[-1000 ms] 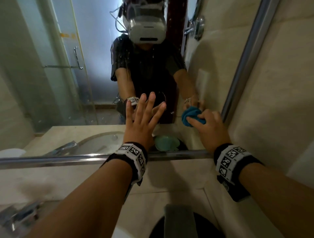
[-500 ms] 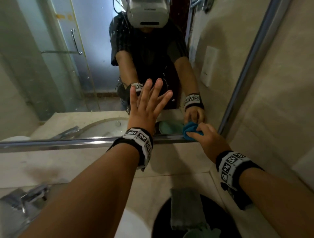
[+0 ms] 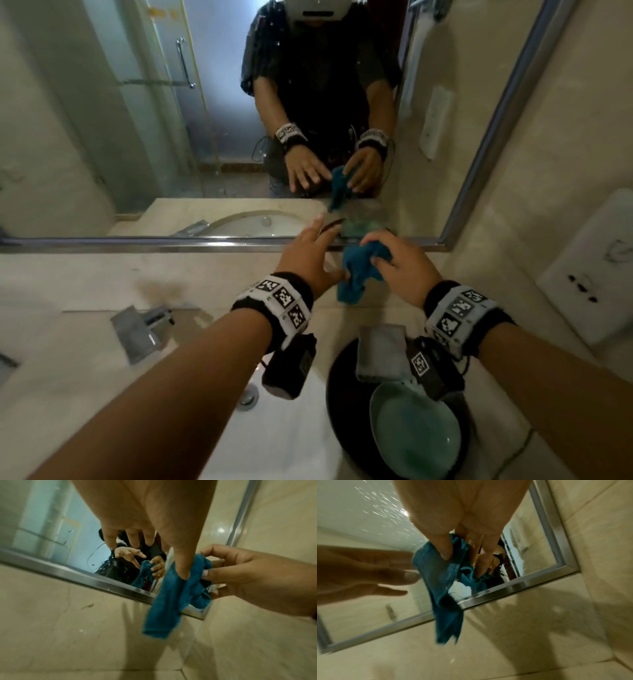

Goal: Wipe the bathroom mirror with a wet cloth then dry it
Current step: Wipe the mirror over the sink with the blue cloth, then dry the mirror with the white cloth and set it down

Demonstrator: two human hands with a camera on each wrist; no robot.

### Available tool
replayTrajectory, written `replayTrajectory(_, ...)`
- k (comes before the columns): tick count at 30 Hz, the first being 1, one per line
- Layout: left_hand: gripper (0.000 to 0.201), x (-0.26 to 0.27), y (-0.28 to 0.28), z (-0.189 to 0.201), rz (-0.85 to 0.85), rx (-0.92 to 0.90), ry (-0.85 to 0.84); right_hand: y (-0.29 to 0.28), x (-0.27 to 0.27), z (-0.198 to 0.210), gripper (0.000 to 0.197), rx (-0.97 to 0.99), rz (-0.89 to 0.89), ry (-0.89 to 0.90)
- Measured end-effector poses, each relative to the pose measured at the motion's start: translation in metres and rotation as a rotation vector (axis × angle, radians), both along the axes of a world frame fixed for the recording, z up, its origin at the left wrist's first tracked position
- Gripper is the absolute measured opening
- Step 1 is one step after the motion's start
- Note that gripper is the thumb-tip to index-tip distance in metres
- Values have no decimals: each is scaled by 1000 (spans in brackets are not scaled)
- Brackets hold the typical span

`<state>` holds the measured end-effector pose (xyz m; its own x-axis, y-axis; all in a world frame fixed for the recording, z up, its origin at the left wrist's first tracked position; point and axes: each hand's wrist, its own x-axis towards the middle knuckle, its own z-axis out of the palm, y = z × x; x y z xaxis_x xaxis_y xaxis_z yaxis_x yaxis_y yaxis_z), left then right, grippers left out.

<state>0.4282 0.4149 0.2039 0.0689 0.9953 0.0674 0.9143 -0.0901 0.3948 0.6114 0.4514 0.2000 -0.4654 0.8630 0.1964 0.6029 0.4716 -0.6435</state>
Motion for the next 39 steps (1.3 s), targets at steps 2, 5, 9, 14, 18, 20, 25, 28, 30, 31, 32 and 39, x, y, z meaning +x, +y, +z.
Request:
replayTrajectory(2,67,-6,-24,2,20,-51,-172,-19,-11,7,24,-46,82,63)
replayTrajectory(5,36,-22,-56,5,78,-40,-269,-39,-31,12,27,-105,176,148)
replayTrajectory(9,15,-56,-94,4,179,-53,-393,-69,-68,10,31,-163,221,190)
replayTrajectory(14,14,-122,-146,-12,280,-136,-429,-106,-126,-2,28,-163,218,106)
replayTrajectory(18,18,-191,-200,-28,319,-188,-367,-136,-187,-23,24,-252,283,72)
replayTrajectory(20,22,-222,-224,-36,358,-199,-366,-149,-213,-36,22,-288,302,62)
replayTrajectory(25,23,-319,-282,-67,493,-208,-394,-196,-318,-67,14,-327,340,2)
replayTrajectory(28,21,-367,-306,-88,548,-180,-461,-217,-375,-82,12,-353,389,-47)
replayTrajectory(30,19,-395,-319,-103,577,-188,-493,-229,-407,-93,10,-368,387,-60)
replayTrajectory(31,17,-407,-325,-110,597,-185,-519,-235,-422,-99,10,-380,379,-49)
replayTrajectory(32,17,-418,-330,-117,621,-177,-543,-240,-436,-105,12,-385,373,-34)
replayTrajectory(39,24,-459,-347,-155,748,-170,-610,-268,-506,-146,14,-347,351,-55)
